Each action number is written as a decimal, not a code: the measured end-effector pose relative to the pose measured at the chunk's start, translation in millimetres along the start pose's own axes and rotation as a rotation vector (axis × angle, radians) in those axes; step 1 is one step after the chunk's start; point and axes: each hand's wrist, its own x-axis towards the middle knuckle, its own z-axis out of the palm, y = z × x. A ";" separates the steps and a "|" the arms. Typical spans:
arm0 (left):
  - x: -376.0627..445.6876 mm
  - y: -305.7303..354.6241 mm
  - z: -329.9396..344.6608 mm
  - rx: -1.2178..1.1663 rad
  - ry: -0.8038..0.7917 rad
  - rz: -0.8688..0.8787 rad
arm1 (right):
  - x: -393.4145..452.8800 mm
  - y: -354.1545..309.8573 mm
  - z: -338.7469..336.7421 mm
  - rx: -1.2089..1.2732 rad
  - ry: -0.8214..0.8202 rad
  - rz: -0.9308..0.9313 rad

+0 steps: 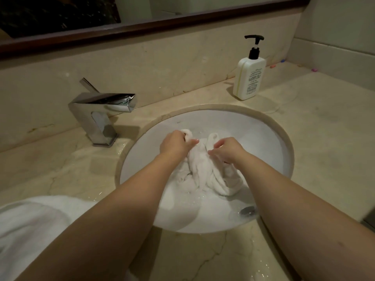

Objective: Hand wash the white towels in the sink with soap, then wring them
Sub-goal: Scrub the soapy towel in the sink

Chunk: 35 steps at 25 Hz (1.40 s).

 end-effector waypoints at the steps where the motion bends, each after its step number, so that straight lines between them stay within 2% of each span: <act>1: -1.0 0.9 -0.4 0.057 -0.010 -0.014 | -1.7 -0.4 -0.8 -0.040 -0.002 0.021; 5: -2.0 -4.6 -3.8 0.070 -0.339 -0.136 | -8.2 -3.7 -3.2 -0.216 -0.066 0.121; 8: 0.1 -8.6 -1.7 -0.023 -0.353 -0.067 | -6.1 -4.5 -0.3 -0.161 -0.009 0.061; 12: 2.7 -4.1 6.9 -0.429 -0.205 0.015 | -2.2 -12.2 0.1 0.415 0.058 0.043; 14: 2.7 1.4 7.4 -0.576 -0.121 0.058 | -2.0 -13.4 -2.7 0.594 0.068 0.047; 16: 5.6 4.2 5.0 -0.673 -0.061 0.048 | 0.9 -12.3 -6.1 0.807 -0.003 0.083; 18: 8.0 0.3 -0.1 -0.694 -0.136 -0.003 | 1.7 -10.9 -9.3 0.990 -0.122 0.157; 19: 8.1 -4.2 -0.7 -0.658 -0.220 -0.021 | 2.5 -8.7 -9.7 0.986 -0.180 0.193; 21: 7.7 -12.8 0.1 -0.507 -0.309 0.003 | 1.0 -7.2 -8.8 0.746 -0.219 0.226; 24: 4.0 -11.1 4.2 -0.203 -0.194 0.022 | -0.4 -1.6 -4.8 0.295 -0.067 0.239; 27: -4.9 -7.4 4.1 -0.108 -0.300 -0.010 | -7.0 -3.1 -4.8 0.143 -0.124 0.295; 29: -9.2 -4.2 6.8 -0.123 -0.353 0.008 | -9.8 -3.9 -5.2 0.114 -0.211 0.339; 31: -10.1 2.9 10.4 -0.218 -0.285 0.007 | -16.8 -6.4 -6.4 0.067 -0.236 0.320; 33: -3.9 5.1 11.2 -0.407 -0.201 -0.084 | -16.7 -9.5 -5.9 0.117 -0.131 0.232; 35: -0.3 3.6 4.9 -0.586 -0.260 -0.194 | -17.4 -14.0 -6.3 0.349 -0.012 0.147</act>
